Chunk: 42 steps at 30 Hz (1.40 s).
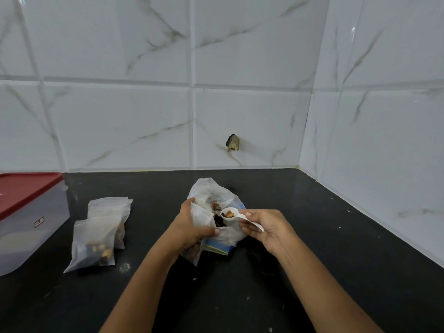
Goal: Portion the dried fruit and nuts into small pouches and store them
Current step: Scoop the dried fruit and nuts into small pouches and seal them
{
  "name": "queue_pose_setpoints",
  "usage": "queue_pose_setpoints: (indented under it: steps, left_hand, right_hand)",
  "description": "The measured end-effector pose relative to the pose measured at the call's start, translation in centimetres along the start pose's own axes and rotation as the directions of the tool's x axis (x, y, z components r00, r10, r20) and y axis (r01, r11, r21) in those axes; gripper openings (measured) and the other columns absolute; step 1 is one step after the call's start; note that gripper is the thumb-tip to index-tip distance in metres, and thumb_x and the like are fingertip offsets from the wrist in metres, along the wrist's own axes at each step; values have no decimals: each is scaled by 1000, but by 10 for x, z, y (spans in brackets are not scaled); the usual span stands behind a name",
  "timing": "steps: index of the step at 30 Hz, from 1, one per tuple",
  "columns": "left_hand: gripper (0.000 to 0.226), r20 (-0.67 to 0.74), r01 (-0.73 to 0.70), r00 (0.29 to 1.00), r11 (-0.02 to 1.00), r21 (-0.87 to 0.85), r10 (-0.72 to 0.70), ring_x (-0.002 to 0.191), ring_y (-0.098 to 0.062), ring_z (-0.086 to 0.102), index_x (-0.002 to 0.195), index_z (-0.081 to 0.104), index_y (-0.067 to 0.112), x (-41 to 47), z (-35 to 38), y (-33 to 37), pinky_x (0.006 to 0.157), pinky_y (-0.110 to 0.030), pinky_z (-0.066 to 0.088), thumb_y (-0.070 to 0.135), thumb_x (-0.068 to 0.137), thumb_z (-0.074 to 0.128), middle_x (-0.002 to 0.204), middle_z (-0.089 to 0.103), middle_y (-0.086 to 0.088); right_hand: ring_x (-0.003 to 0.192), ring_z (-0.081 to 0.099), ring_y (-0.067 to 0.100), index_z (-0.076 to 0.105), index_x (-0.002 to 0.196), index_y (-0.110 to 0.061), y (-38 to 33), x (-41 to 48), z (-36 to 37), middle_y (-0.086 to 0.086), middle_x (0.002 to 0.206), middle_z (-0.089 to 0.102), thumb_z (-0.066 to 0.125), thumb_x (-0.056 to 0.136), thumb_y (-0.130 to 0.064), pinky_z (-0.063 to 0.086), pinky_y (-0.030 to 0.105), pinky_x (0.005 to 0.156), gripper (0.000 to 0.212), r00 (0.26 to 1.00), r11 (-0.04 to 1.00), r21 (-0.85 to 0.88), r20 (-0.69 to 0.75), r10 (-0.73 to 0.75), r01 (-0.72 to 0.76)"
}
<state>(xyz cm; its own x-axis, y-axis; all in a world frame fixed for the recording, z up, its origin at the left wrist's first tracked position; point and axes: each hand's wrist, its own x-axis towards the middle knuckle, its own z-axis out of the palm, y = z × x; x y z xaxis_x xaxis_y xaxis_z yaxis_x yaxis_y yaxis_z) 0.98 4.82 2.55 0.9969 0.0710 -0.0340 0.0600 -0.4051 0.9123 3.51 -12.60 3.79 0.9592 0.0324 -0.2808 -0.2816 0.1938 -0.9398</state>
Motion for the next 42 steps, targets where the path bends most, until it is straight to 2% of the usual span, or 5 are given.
queue_pose_setpoints:
  steps: [9,20,27,35,42]
  left_hand:
    - [92,-72,-74,994,988,136,84,127,-25,33,143,19,27,-6,9,7,94,-24,33,29,72,78,139,17,-8]
    - [83,-119,-277,950,956,94,287,115,-14,42,132,29,36,-2,-1,7,91,-26,42,29,67,80,127,41,1]
    - [75,-91,-307,947,951,23,308,112,-14,46,127,35,33,-2,1,1,82,-18,42,22,69,80,116,49,4]
    - [72,-111,-312,947,946,-94,301,112,-12,52,124,37,30,0,-1,0,91,-28,47,22,67,81,118,53,8]
    - [72,-117,-314,948,932,-178,297,109,-13,54,120,35,35,2,0,-2,90,-31,51,23,67,82,118,53,4]
  right_hand:
    - [78,65,15,69,96,-4,-3,-8,-2,5,82,68,48,93,-2,51,26,76,21,965,956,-128,15,-263,263]
    - [75,66,4,71,89,-22,-3,-27,13,-5,87,71,55,88,2,47,11,61,29,701,706,-98,279,-657,701]
    - [90,59,3,73,99,-11,9,-16,13,-3,93,69,55,85,-1,44,9,81,25,301,67,-415,531,-792,908]
    - [91,56,7,73,96,-3,8,-13,12,7,90,73,59,79,5,44,10,87,23,35,-247,-454,527,-849,856]
    - [90,63,6,73,98,-4,6,-14,10,-2,94,68,57,79,11,50,9,80,29,124,-32,-405,354,-927,914]
